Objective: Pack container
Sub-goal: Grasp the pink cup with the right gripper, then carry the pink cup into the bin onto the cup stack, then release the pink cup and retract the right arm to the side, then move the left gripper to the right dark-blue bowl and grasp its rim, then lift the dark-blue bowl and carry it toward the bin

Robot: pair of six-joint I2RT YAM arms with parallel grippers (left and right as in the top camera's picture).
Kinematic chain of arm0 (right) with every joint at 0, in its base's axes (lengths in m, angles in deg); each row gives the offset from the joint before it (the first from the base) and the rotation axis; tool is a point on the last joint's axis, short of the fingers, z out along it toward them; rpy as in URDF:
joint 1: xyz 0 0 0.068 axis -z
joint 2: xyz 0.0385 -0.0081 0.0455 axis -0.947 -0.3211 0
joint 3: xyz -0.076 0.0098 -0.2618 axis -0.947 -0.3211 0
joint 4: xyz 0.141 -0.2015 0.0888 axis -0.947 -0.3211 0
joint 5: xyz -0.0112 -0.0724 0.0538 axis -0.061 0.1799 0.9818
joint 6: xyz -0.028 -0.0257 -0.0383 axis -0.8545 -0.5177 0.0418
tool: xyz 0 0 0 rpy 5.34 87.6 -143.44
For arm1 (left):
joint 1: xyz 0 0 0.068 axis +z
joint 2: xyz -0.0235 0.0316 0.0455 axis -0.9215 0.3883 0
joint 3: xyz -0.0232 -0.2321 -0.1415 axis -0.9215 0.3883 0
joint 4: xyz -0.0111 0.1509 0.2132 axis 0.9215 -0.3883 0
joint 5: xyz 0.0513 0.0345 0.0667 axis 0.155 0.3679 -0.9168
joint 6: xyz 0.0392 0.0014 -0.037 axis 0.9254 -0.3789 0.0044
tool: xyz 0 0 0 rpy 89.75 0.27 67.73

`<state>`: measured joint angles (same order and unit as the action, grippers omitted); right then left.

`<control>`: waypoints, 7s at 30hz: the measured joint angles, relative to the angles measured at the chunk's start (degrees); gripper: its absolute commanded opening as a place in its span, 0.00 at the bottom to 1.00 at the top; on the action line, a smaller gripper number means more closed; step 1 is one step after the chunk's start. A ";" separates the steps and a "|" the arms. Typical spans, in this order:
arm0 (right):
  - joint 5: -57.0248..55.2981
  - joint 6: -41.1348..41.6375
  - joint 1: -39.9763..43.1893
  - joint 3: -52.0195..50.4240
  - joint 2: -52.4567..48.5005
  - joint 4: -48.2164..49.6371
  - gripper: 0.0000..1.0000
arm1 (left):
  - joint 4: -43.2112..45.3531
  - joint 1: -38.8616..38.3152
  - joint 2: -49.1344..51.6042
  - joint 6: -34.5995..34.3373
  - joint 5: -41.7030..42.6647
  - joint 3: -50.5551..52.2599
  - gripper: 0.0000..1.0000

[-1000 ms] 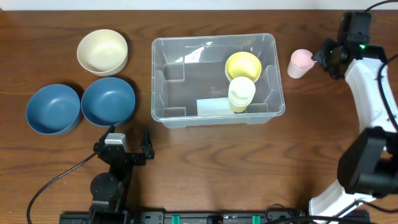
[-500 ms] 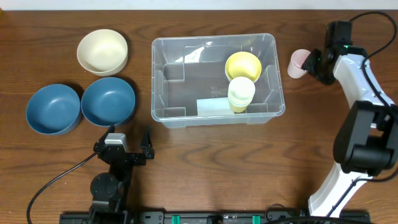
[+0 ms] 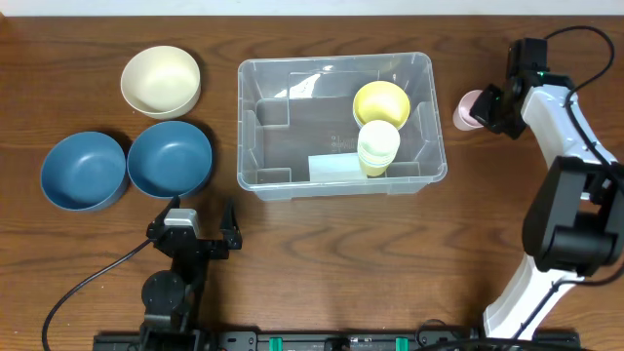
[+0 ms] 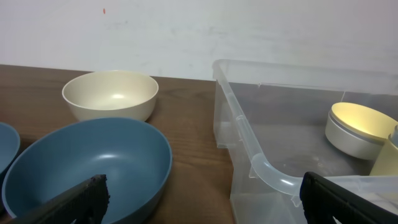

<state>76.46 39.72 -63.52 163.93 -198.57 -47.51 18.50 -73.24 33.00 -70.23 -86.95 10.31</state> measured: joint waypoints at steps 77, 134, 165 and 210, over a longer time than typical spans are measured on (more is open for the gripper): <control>-12.66 2.80 -5.14 -5.27 35.45 -14.27 0.99 | 0.02 0.00 0.00 0.00 -0.07 0.00 0.98; -9.03 2.84 3.48 -5.35 35.06 -14.64 0.99 | -45.46 1.29 66.53 -14.51 -0.02 -67.71 0.98; -9.03 2.84 3.48 -5.35 35.06 -14.64 0.99 | -50.88 10.54 96.52 -59.04 -0.15 -67.52 0.90; -9.03 2.84 3.48 -5.35 35.06 -14.64 0.99 | -38.56 20.24 92.45 -45.29 11.02 -62.90 0.06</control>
<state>67.43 42.56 -60.05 158.57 -163.51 -62.15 -20.05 -53.00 125.46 -115.52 -75.93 -52.60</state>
